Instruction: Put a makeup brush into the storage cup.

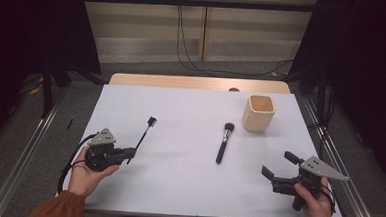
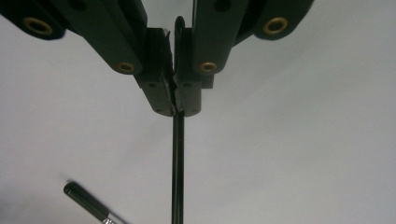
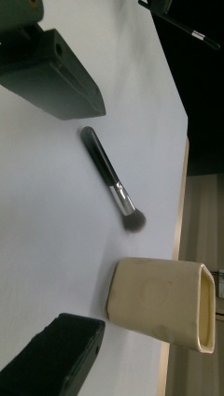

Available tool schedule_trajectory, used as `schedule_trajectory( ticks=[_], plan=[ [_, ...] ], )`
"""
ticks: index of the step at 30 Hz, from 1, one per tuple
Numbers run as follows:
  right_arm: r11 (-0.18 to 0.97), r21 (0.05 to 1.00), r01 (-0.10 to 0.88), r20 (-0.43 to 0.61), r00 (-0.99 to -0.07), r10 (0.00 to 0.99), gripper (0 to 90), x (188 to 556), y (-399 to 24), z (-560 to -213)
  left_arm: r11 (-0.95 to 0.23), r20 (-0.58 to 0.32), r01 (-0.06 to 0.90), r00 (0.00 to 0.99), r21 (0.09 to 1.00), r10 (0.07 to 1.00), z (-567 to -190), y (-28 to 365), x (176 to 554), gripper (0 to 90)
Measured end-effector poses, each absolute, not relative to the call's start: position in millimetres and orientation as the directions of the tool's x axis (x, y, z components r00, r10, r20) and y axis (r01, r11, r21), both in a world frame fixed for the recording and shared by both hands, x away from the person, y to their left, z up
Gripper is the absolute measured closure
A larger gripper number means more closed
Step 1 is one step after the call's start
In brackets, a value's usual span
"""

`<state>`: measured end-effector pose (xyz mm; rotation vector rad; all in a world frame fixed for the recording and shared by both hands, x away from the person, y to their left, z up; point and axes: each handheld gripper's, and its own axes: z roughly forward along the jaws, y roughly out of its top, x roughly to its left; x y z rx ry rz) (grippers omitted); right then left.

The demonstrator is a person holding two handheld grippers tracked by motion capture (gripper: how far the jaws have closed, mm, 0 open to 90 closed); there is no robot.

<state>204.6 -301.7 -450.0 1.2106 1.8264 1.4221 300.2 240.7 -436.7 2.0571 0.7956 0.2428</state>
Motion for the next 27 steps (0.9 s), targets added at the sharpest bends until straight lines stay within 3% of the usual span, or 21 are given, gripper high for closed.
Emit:
schedule_trajectory(
  ticks=[6,22,27],
  plan=[
    [0.046,0.945,0.324,0.118,-0.470,0.875,0.2,205,-300,-450,-0.323,-0.124,0.370,0.801,0.871,0.586,-436,236,296,85.9],
    [0.050,0.958,0.283,0.109,-0.520,0.847,0.0,206,-294,-447,-0.194,-0.185,0.337,0.820,0.921,0.542,-437,232,290,85.9],
    [0.034,0.955,0.295,0.135,-0.530,0.837,0.3,211,-287,-448,-0.200,-0.184,0.332,0.829,0.922,0.528,-435,224,288,85.9]
  ],
)
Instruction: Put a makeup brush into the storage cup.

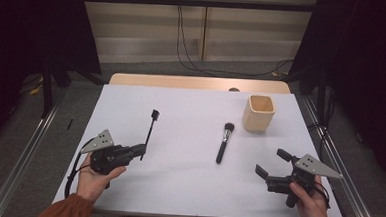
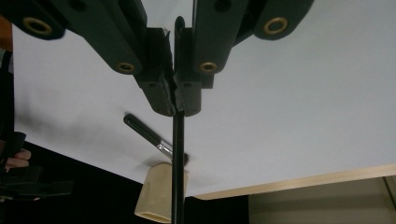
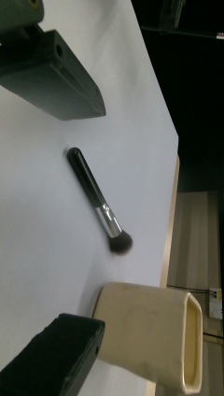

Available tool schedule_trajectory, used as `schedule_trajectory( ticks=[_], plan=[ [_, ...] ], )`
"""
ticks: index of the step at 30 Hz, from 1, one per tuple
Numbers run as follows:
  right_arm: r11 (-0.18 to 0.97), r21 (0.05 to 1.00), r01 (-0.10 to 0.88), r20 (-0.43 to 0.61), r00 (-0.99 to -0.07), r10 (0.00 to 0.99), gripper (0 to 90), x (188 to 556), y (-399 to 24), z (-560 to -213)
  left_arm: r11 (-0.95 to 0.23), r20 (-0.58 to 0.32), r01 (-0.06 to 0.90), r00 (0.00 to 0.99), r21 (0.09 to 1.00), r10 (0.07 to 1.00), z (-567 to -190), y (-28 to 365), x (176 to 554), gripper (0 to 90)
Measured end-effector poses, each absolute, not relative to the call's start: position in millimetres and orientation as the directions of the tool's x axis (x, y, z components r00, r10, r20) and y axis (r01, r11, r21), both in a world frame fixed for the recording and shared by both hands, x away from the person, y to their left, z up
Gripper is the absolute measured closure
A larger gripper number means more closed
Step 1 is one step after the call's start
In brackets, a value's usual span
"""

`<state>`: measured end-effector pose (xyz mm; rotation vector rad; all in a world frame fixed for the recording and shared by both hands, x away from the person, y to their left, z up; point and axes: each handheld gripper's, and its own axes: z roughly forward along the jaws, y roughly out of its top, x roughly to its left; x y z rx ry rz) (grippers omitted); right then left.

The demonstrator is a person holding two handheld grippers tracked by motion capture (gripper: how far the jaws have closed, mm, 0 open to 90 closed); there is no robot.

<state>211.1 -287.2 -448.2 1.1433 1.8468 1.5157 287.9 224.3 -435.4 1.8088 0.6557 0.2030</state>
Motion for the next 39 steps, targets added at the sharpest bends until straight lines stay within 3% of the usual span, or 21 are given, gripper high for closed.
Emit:
schedule_trajectory(
  ticks=[7,22,39],
  plan=[
    [0.035,0.963,0.269,0.135,-0.587,0.798,0.0,218,-274,-444,-0.216,-0.179,0.324,0.844,0.921,0.505,-435,211,286,85.9],
    [0.028,0.947,0.319,0.210,-0.686,0.697,3.7,234,-234,-436,-0.219,-0.190,0.318,0.868,0.923,0.459,-433,182,286,85.9],
    [0.051,0.963,0.267,0.190,-0.795,0.576,4.0,249,-193,-425,-0.259,-0.168,0.297,0.890,0.919,0.425,-434,148,285,85.9]
  ],
)
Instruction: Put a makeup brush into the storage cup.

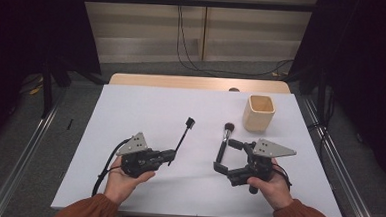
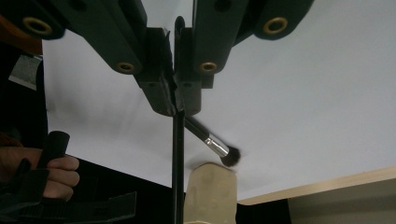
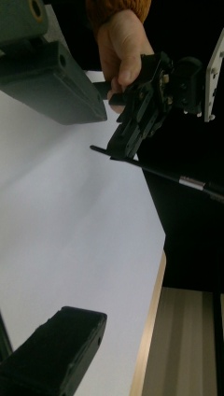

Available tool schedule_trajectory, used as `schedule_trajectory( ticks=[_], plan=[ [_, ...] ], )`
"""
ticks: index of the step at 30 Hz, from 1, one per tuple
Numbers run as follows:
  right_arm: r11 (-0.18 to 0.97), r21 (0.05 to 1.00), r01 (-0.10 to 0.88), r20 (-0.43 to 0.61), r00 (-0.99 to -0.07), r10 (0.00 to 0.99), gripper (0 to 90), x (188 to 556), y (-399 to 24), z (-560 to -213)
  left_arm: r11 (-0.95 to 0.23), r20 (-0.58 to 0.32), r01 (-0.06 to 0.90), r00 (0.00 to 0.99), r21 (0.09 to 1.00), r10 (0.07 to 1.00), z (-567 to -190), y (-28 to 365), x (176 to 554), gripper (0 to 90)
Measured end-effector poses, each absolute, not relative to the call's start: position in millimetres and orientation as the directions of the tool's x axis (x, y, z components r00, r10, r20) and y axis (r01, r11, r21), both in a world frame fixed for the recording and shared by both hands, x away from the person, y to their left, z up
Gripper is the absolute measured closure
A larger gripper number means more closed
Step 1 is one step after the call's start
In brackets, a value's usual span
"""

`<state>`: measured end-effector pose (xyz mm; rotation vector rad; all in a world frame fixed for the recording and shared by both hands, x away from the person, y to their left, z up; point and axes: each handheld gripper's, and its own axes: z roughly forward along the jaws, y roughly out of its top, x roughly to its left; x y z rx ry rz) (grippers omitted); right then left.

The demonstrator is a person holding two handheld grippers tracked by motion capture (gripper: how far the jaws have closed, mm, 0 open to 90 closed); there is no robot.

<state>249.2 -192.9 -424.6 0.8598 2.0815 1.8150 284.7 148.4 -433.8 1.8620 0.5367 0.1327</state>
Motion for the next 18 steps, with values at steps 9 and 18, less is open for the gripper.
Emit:
schedule_trajectory(
  ticks=[9,18],
  plan=[
    [0.020,0.966,0.259,0.206,-0.809,0.550,3.9,261,-181,-411,-0.246,-0.149,0.256,0.912,0.935,0.382,-415,119,293,85.8],
    [0.026,0.963,0.267,0.212,-0.816,0.537,12.6,269,-166,-410,-0.247,-0.161,0.257,0.923,0.934,0.348,-424,103,288,85.9]
  ],
)
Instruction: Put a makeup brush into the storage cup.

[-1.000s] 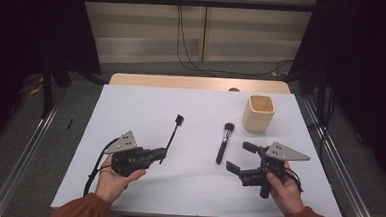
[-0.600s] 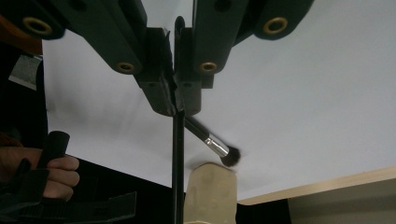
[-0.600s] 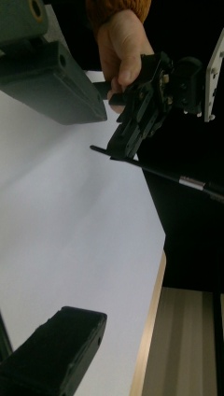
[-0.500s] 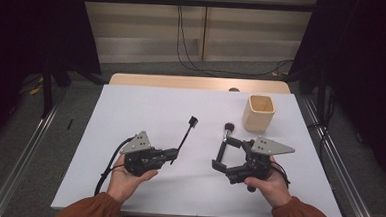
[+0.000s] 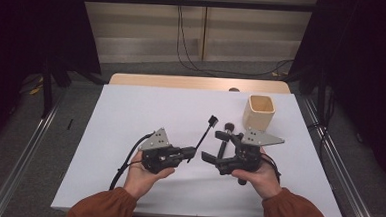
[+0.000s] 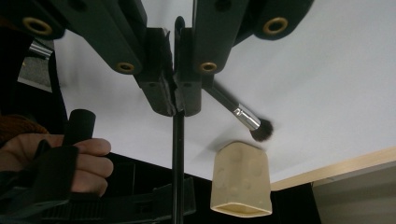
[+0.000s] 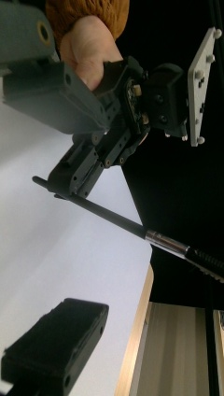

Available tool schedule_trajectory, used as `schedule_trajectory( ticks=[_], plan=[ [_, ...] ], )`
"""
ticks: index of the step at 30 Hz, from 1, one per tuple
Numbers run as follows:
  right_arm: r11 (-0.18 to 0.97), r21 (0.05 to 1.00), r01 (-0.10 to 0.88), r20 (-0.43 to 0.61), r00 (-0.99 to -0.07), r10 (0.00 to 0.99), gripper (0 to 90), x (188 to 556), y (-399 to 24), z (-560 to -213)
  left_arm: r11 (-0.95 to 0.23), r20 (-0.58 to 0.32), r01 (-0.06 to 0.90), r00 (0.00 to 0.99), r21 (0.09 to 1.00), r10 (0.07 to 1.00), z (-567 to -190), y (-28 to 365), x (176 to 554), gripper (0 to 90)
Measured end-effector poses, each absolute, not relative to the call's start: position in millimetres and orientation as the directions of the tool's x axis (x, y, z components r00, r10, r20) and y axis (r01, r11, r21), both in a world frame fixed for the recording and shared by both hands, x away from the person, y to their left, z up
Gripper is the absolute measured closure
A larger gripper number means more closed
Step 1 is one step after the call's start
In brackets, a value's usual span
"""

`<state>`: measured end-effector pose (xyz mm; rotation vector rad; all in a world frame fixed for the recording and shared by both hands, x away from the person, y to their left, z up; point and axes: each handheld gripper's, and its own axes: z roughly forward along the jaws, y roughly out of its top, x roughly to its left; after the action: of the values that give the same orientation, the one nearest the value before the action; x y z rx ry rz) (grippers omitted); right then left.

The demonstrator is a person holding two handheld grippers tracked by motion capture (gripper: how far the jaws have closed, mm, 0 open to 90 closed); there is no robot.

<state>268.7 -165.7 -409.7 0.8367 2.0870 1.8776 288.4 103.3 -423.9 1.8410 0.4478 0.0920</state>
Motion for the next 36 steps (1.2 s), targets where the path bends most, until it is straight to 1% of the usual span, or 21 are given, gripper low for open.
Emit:
schedule_trajectory(
  ticks=[3,4,6,10,12,13,14,16,19,25,27,29,36],
  plan=[
    [0.021,0.964,0.267,0.214,-0.814,0.540,18.7,272,-162,-410,-0.255,-0.161,0.257,0.924,0.932,0.346,-426,104,288,85.8],
    [0.021,0.964,0.267,0.214,-0.814,0.540,18.7,272,-162,-410,-0.255,-0.161,0.257,0.924,0.932,0.346,-426,104,288,85.8],
    [0.016,0.961,0.277,0.226,-0.815,0.533,25.9,275,-160,-410,-0.264,-0.165,0.263,0.925,0.928,0.343,-430,102,288,85.8],
    [0.017,0.954,0.300,0.246,-0.814,0.526,35.1,277,-157,-414,-0.270,-0.166,0.267,0.924,0.925,0.345,-435,101,284,85.9],
    [0.013,0.952,0.305,0.255,-0.818,0.516,43.9,276,-158,-415,-0.270,-0.169,0.268,0.925,0.925,0.341,-436,100,284,85.9],
    [0.013,0.952,0.305,0.255,-0.818,0.516,43.9,276,-158,-415,-0.270,-0.169,0.268,0.925,0.925,0.341,-436,100,284,85.9],
    [0.009,0.952,0.307,0.259,-0.820,0.511,51.0,276,-158,-415,-0.271,-0.170,0.270,0.925,0.924,0.340,-436,100,284,85.8],
    [0.005,0.950,0.314,0.268,-0.820,0.506,56.1,276,-159,-415,-0.282,-0.165,0.266,0.927,0.922,0.336,-438,99,284,85.9],
    [0.005,0.946,0.324,0.280,-0.825,0.490,66.1,277,-160,-416,-0.285,-0.161,0.263,0.928,0.922,0.337,-438,98,283,85.8],
    [0.000,0.941,0.340,0.299,-0.827,0.476,80.2,279,-162,-419,-0.299,-0.156,0.259,0.932,0.918,0.329,-440,94,282,85.9],
    [-0.001,0.940,0.342,0.302,-0.828,0.474,83.6,279,-163,-419,-0.300,-0.153,0.255,0.933,0.919,0.327,-441,93,282,85.9],
    [0.001,0.938,0.347,0.307,-0.830,0.465,84.6,280,-163,-420,-0.305,-0.152,0.256,0.934,0.917,0.325,-442,93,281,85.9],
    [0.025,0.942,0.335,0.287,-0.840,0.461,85.7,277,-161,-418,-0.309,-0.153,0.257,0.934,0.916,0.324,-442,92,281,85.7]
  ],
)
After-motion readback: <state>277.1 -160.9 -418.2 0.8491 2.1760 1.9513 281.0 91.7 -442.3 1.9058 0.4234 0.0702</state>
